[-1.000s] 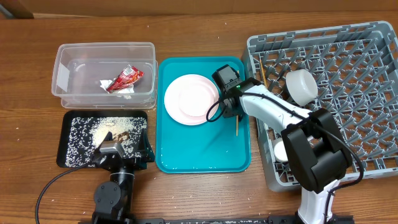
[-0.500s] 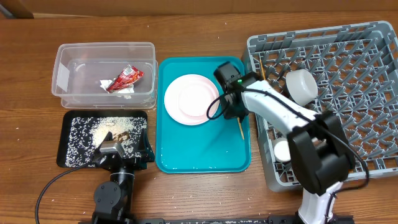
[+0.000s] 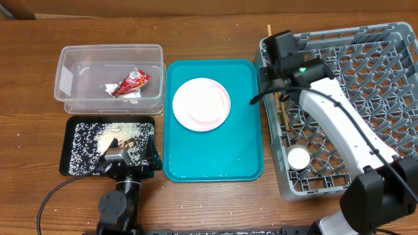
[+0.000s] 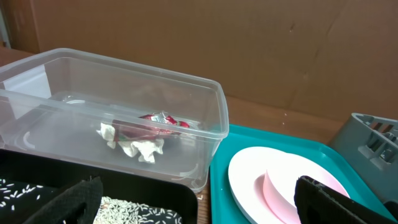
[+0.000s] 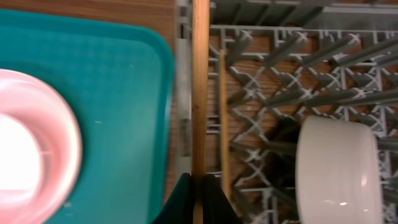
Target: Sort waste into correct bins and load items into the dishwasher
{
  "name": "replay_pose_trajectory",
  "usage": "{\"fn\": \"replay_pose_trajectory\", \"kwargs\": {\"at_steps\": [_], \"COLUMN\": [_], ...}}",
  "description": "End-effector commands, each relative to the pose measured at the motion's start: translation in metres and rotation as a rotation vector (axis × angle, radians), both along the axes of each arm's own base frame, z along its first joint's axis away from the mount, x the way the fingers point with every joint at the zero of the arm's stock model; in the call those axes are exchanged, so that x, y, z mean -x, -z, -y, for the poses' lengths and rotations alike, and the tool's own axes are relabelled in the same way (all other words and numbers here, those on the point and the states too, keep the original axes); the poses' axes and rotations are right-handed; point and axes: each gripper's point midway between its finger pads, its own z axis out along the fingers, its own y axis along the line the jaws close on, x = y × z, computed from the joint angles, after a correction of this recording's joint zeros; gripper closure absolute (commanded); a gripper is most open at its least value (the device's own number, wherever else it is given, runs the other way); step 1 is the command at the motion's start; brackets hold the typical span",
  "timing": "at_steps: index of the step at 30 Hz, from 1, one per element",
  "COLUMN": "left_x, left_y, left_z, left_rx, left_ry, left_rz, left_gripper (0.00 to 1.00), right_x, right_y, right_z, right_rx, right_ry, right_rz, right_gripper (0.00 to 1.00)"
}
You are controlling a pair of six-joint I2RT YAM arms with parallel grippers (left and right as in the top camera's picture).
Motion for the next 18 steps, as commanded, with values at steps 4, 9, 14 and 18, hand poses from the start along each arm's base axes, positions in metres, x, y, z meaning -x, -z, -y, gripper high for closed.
{"fn": "replay_pose_trajectory", "kwargs": {"at_steps": [4, 9, 14, 18], "left_x": [0.000, 0.000, 0.000, 0.000], "left_y": [0.000, -0.001, -0.001, -0.001], "left_z": [-0.004, -0.004, -0.004, -0.004], "left_rx": [0.003, 0.003, 0.003, 0.003], "left_ry": [-0.021, -0.022, -0.022, -0.021], "left_rz": [0.007, 0.007, 0.007, 0.007], "left_gripper": [0.00, 0.00, 0.00, 0.00], "right_x": [0.011, 0.017, 0.031, 0.035], "right_y": [0.028, 0.010, -0.013, -0.012], "right_z": [0.008, -0.006, -0.073, -0.116], "right_rx": [0.074, 0.055, -0.193, -0.396], "right_ry": [-0.091, -0.112, -0.207, -0.142], "right_rz": [-0.114, -0.078, -0.049, -0.079], "right_gripper": [0.92, 0.56, 0.50, 0.49]}}
